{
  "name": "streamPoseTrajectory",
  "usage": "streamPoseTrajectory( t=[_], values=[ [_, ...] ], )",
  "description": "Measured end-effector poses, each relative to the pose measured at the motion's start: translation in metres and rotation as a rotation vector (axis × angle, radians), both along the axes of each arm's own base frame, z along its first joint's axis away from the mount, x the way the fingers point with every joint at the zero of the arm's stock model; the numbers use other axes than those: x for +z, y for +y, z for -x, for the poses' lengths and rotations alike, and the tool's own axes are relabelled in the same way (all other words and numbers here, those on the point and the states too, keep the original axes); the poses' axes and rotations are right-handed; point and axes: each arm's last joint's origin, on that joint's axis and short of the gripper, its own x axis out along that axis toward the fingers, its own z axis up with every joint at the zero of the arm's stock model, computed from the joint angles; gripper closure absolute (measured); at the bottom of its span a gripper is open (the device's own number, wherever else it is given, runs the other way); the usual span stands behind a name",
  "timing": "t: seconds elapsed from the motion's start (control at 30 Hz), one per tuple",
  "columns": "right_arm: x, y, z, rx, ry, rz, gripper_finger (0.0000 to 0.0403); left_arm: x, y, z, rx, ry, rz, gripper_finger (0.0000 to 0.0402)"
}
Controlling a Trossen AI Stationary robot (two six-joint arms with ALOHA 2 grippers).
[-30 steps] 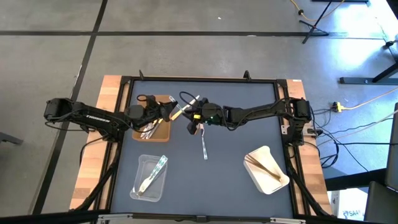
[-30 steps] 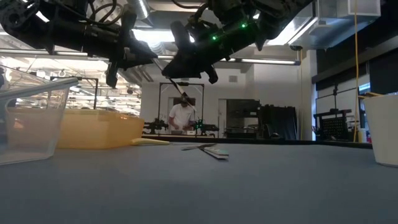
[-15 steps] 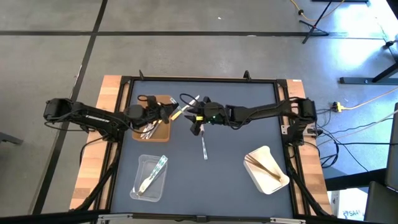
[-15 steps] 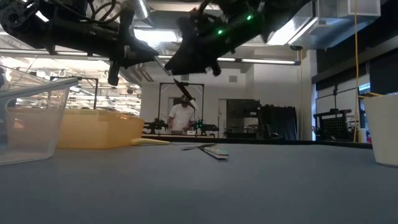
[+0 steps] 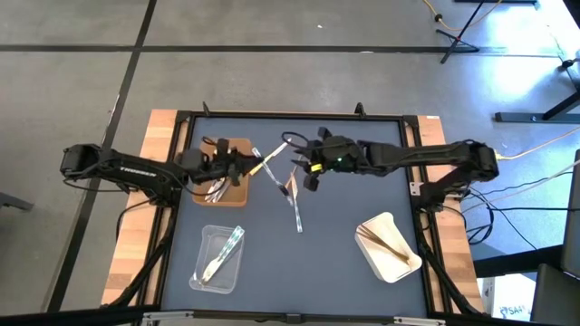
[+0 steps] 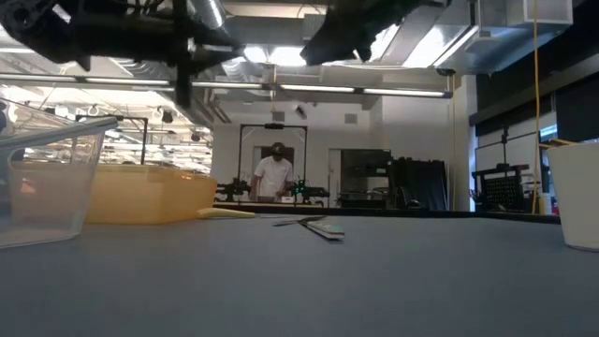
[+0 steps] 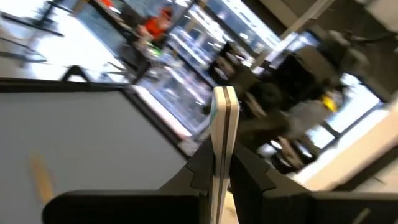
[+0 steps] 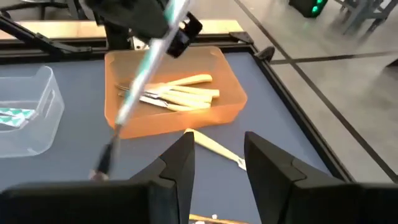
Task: Sort silverware by color (type)
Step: Put the green knife into the transparent bin
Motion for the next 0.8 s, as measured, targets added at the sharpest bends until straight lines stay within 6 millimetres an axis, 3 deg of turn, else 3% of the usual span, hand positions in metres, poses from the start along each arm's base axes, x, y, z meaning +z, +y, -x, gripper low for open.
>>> streamPoseTrajectory(
  t=[0.13,0.33,0.43,0.57,0.7,0.8],
  values=[
    [0.005,0.001,0.011,0.0,0.043,-0.002,0.0276,0.019,-0.003,-0.009,-0.123,-0.004,-0.013,0.0374],
    [0.0,0.001,0.017,-0.001,0.126,-0.008,0.0276,0.055,-0.007,-0.024,-0.32,0.203,0.021,0.0374],
    [-0.003,0.001,0.019,0.01,0.16,-0.018,0.0276,0.072,-0.009,-0.024,-0.382,0.347,0.064,0.0374],
    [-0.005,0.001,0.02,0.012,0.188,-0.021,0.0276,0.096,-0.012,-0.021,-0.469,0.411,0.1,0.0373],
    [-0.007,0.001,0.021,0.012,0.204,-0.021,0.0276,0.108,-0.019,-0.016,-0.555,0.465,0.125,0.0373],
    [-0.006,0.002,0.021,0.01,0.2,-0.026,0.0276,0.104,-0.028,-0.013,-0.599,0.536,0.143,0.0373]
  ],
)
